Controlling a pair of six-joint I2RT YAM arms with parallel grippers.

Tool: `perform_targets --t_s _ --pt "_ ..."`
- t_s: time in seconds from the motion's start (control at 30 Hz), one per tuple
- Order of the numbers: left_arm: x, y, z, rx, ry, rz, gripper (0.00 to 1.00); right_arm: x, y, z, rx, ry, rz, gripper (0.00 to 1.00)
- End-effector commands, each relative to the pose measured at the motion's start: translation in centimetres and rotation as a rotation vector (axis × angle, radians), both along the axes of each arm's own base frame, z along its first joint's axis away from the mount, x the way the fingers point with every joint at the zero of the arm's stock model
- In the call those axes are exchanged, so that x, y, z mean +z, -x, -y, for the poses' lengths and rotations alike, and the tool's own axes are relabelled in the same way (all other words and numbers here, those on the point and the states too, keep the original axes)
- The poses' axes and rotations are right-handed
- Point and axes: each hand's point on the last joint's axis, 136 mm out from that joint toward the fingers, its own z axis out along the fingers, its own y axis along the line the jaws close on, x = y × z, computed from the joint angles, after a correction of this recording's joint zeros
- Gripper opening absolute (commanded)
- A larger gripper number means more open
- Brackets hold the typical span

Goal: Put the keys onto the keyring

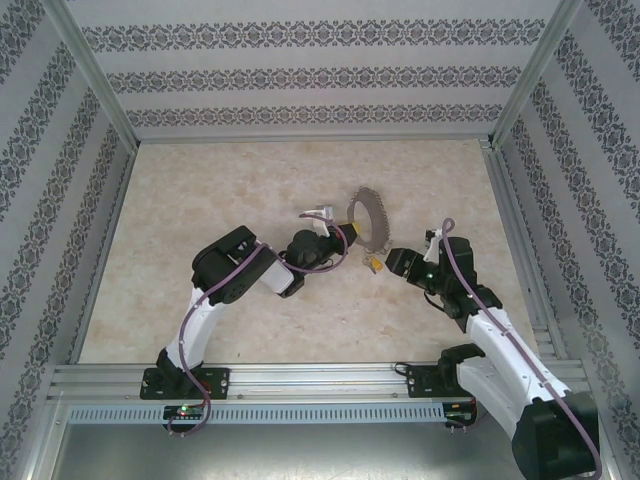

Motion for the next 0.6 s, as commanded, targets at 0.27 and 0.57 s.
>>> perform_targets --t_s 0.27,0.57 --pt "0.4 -2.6 -0.9 0.082 0.099 0.023 0.0 -0.4 -0.6 -0.8 0.01 0.033 -0.042 0.63" --pt "-1.9 -4.3 -2.5 0.186 0.145 -0.055 0.1 -1.3 -0.7 -0.5 -0.023 0.05 -0.1 0.63"
